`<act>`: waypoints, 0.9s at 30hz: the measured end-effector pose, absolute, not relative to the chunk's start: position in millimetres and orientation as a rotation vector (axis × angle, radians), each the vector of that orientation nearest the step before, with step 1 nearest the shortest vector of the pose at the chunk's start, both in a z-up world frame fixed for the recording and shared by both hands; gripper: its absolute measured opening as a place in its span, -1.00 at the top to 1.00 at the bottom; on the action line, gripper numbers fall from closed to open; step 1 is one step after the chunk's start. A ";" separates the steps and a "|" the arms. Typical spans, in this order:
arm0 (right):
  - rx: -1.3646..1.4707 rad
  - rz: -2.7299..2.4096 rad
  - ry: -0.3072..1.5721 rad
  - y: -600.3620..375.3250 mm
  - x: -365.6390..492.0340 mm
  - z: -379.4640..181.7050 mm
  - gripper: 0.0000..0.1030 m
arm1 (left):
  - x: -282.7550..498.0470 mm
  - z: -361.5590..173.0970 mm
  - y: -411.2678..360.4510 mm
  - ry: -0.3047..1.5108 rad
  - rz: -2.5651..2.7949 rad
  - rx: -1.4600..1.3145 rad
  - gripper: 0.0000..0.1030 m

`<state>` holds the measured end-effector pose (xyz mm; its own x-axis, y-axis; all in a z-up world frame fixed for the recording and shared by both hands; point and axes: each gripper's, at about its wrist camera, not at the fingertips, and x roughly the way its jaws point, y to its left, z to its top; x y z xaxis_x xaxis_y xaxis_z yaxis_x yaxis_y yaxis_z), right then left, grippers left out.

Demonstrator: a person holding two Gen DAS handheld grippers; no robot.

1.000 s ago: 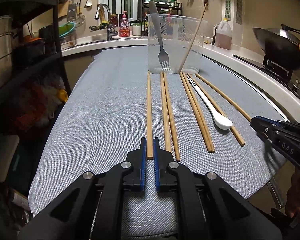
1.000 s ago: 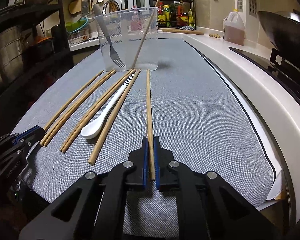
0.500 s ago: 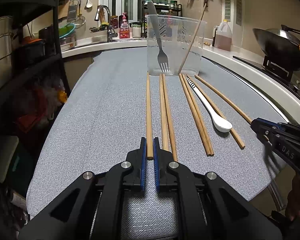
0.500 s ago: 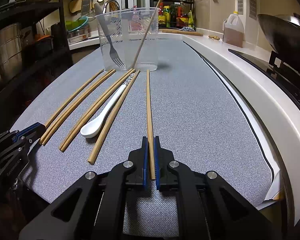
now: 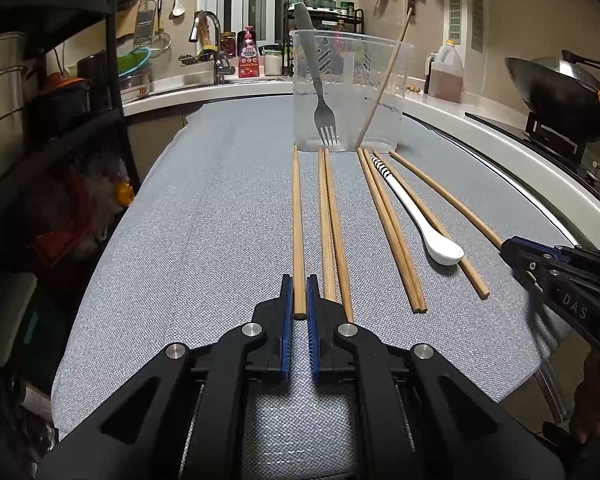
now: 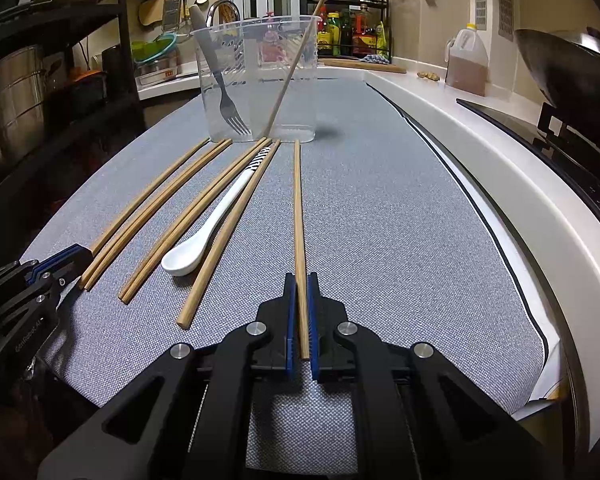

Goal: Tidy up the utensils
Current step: 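Return to the mat and grasp a wooden chopstick with each tool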

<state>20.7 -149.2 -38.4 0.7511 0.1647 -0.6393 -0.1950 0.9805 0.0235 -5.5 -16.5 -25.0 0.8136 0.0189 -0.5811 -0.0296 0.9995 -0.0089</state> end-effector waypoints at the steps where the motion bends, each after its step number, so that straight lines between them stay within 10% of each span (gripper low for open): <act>1: -0.047 0.196 0.693 -149.3 20.9 -38.7 0.88 | -5.5 -25.0 -16.5 0.620 0.026 -0.017 0.87; 27: -0.033 0.210 0.691 -149.0 15.2 -29.1 0.89 | -10.1 -21.1 -11.8 0.607 0.002 -0.014 0.87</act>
